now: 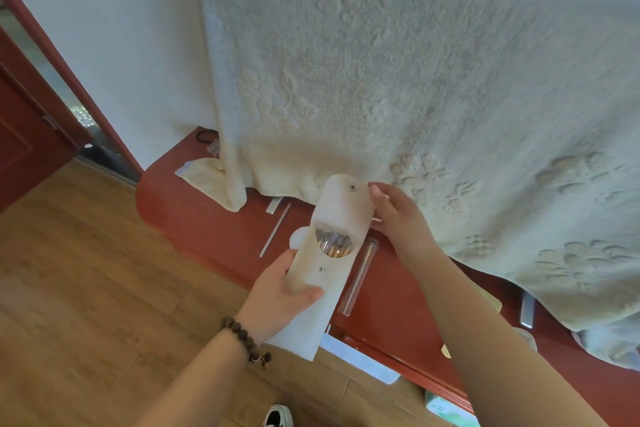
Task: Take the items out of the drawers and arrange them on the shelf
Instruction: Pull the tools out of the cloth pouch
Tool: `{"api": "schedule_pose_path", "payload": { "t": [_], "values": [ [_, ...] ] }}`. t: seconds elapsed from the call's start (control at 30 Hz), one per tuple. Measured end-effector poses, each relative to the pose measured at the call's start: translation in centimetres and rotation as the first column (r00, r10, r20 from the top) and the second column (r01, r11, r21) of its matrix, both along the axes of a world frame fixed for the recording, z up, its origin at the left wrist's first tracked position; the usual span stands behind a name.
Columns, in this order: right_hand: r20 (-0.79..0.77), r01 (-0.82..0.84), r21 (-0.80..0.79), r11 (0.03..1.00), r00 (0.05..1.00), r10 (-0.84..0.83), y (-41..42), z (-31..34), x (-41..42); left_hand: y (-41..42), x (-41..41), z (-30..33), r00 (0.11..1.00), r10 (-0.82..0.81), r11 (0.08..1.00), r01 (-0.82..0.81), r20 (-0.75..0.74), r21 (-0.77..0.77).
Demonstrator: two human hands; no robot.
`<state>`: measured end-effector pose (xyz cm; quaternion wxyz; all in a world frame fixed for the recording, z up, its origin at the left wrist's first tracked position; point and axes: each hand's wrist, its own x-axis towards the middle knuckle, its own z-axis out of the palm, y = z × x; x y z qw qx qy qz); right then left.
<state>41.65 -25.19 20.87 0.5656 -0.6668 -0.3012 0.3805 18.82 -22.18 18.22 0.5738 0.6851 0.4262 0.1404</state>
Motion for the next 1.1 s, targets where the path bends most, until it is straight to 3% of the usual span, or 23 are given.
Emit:
{"api": "schedule_pose_path", "payload": {
  "t": [0.13, 0.27, 0.5, 0.73, 1.1],
  "values": [
    [0.228, 0.009, 0.091, 0.996, 0.973, -0.03, -1.1, 4.5, 0.3, -0.1, 1.5, 1.4, 0.999, -0.028, 0.999, 0.028, -0.016, 0.029],
    [0.256, -0.036, 0.198, 0.98, 0.966, -0.016, -3.2, 6.8, -0.4, -0.2, 2.8, 3.5, 0.999, -0.011, 1.0, 0.01, 0.033, 0.012],
    [0.322, -0.102, 0.211, 0.972, 0.946, 0.029, -5.5, 6.4, -1.9, -0.9, 4.9, 8.1, 0.971, -0.002, 0.993, 0.03, 0.241, -0.114],
    [0.2, -0.063, 0.288, 0.956, 0.98, 0.004, -6.8, 6.1, -1.8, -1.9, 5.7, 10.3, 0.97, 0.017, 0.986, 0.024, 0.242, -0.162],
    [0.4, -0.162, 0.29, 0.943, 0.916, 0.034, -8.3, 5.4, -1.6, -2.5, 6.5, 11.6, 0.98, -0.016, 0.99, 0.044, 0.199, -0.134]
  ]
}}
